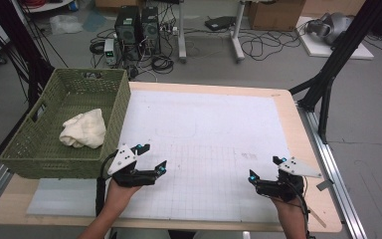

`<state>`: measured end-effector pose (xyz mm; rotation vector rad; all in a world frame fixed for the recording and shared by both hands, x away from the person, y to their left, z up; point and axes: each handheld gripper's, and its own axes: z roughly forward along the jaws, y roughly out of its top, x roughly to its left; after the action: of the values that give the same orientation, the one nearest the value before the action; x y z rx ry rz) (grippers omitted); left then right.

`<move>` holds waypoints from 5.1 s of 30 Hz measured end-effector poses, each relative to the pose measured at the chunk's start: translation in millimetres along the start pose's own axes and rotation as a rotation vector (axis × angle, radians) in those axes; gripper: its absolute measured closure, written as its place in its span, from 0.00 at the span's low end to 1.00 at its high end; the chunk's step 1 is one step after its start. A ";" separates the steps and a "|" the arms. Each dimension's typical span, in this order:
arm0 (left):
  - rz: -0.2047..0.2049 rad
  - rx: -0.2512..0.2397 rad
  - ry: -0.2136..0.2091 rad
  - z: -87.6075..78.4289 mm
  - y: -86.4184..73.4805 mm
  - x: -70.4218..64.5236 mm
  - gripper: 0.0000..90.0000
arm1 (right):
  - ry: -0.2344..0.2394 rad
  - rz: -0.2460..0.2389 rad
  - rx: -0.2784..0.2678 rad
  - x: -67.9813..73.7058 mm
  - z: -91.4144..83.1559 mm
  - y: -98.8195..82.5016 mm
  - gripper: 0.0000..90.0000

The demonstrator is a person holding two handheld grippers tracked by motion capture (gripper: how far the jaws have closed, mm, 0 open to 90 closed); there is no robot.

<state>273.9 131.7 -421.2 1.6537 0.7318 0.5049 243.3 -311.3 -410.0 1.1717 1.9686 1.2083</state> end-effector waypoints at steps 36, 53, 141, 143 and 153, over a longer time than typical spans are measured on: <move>0.000 0.007 0.008 0.0 -1.2 2.5 0.20 | 0.002 -0.003 -0.006 -2.7 1.9 0.5 0.05; -0.002 0.007 0.004 1.7 -1.0 1.9 0.20 | -0.002 0.003 -0.007 -3.2 -0.3 -0.1 0.05; -0.251 0.478 0.460 -58.6 45.2 230.2 0.21 | 0.021 0.001 -0.008 0.8 3.2 1.4 0.05; -0.256 0.500 0.475 -57.9 42.4 232.5 0.22 | 0.019 -0.001 -0.008 0.4 3.0 1.3 0.05; -0.277 0.696 0.543 -53.1 28.7 240.5 0.30 | 0.022 -0.005 -0.007 0.7 3.7 1.0 0.05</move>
<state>413.7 335.2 -397.3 2.0166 1.6556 0.5365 246.3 -308.9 -410.7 1.1541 1.9809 1.2295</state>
